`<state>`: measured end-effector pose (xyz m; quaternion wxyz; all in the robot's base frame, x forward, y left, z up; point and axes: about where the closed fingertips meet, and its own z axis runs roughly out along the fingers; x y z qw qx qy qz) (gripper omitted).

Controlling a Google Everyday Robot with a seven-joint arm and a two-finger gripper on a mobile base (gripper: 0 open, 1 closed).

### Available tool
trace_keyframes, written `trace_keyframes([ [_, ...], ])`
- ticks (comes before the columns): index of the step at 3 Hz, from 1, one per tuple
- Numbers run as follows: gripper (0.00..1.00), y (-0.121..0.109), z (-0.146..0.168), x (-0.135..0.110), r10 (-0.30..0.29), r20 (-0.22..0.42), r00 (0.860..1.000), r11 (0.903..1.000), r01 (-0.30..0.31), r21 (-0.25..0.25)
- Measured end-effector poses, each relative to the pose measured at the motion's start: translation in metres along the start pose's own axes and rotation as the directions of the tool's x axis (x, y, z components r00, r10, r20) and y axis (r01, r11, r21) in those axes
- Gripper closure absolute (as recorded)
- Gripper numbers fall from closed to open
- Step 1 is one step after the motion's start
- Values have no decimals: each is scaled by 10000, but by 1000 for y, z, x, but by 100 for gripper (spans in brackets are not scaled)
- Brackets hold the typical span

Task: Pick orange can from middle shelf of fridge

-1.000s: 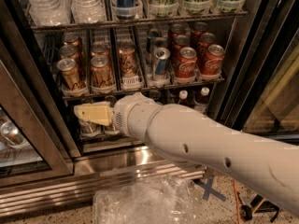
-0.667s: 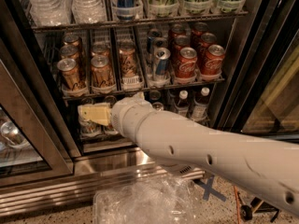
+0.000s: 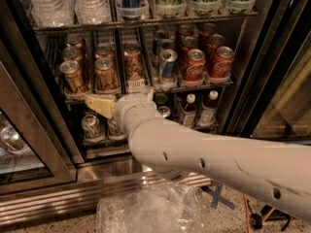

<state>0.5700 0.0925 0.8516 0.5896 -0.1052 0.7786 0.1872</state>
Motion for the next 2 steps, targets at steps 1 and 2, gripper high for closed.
trace_keyframes([
  [1, 0, 0, 0, 0, -2, 1, 10000, 10000, 2, 2],
  [2, 0, -9, 7, -1, 3, 265, 9996, 9990, -15, 444],
])
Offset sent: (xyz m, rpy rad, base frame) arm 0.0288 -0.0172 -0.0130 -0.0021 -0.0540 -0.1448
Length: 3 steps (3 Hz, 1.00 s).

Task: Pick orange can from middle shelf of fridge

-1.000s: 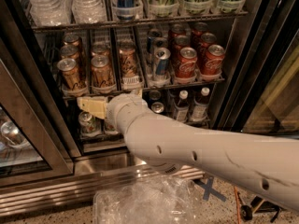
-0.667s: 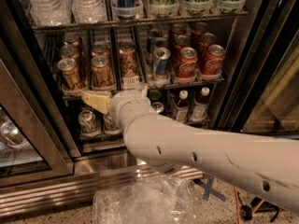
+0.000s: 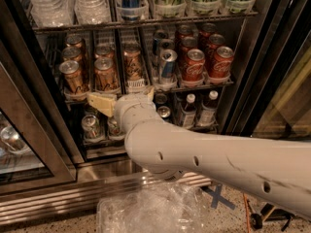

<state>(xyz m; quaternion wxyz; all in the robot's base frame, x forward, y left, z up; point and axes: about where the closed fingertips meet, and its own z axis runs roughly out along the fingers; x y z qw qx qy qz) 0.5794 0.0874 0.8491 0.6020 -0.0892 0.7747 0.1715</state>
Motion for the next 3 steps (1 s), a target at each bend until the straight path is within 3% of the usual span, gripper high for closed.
trace_keyframes([
  [1, 13, -14, 12, -3, -153, 641, 9978, 9968, 102, 788],
  [2, 32, -32, 13, -13, -520, 1318, 9899, 9837, 280, 1778],
  [3, 34, -45, 13, -22, -815, 1769, 9809, 9703, 375, 2390],
])
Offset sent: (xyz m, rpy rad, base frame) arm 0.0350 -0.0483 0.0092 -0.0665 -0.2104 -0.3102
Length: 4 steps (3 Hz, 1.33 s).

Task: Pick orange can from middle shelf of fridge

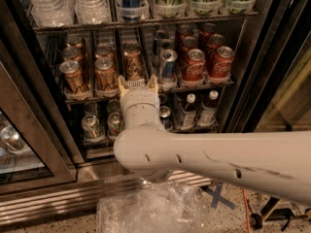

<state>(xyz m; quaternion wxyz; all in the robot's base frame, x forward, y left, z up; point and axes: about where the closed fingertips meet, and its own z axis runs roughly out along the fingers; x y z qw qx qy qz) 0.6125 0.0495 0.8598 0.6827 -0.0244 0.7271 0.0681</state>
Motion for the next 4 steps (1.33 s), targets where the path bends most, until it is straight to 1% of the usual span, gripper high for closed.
trace_keyframes([
  [1, 28, -5, 11, -8, -224, 474, 9986, 9994, 211, 277],
  [2, 27, -2, 27, -14, -437, 863, 9953, 9988, 418, 236],
  [3, 28, -1, 41, -14, -626, 1130, 9916, 9979, 602, 252],
  [4, 27, -3, 50, -10, -824, 1246, 9888, 9962, 783, 370],
])
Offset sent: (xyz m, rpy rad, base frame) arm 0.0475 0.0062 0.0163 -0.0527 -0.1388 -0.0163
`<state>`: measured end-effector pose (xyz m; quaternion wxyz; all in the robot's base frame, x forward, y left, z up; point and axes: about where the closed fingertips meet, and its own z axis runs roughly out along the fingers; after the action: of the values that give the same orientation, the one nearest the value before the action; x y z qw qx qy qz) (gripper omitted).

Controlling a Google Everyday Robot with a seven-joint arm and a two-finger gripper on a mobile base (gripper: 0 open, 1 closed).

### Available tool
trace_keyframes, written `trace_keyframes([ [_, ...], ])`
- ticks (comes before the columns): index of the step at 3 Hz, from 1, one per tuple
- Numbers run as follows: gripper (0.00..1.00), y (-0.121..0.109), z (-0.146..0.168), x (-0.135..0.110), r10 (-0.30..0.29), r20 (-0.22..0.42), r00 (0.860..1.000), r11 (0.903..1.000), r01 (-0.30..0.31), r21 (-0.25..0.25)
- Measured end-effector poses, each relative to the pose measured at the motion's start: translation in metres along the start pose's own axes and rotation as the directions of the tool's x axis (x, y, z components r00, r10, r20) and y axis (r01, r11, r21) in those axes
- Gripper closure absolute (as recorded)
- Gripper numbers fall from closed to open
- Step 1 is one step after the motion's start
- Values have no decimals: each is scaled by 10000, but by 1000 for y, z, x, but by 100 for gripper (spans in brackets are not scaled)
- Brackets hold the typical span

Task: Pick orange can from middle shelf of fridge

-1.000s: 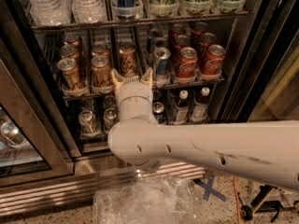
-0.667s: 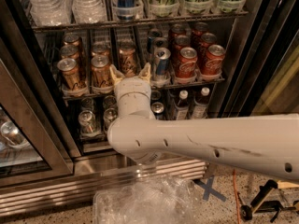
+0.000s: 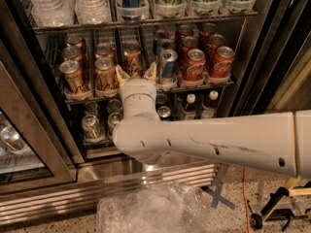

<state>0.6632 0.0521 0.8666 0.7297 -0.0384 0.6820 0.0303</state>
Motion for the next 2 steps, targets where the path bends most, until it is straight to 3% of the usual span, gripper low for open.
trace_keyframes([
  [2, 30, 1, 20, 4, -337, 359, 9988, 9994, 334, 75],
])
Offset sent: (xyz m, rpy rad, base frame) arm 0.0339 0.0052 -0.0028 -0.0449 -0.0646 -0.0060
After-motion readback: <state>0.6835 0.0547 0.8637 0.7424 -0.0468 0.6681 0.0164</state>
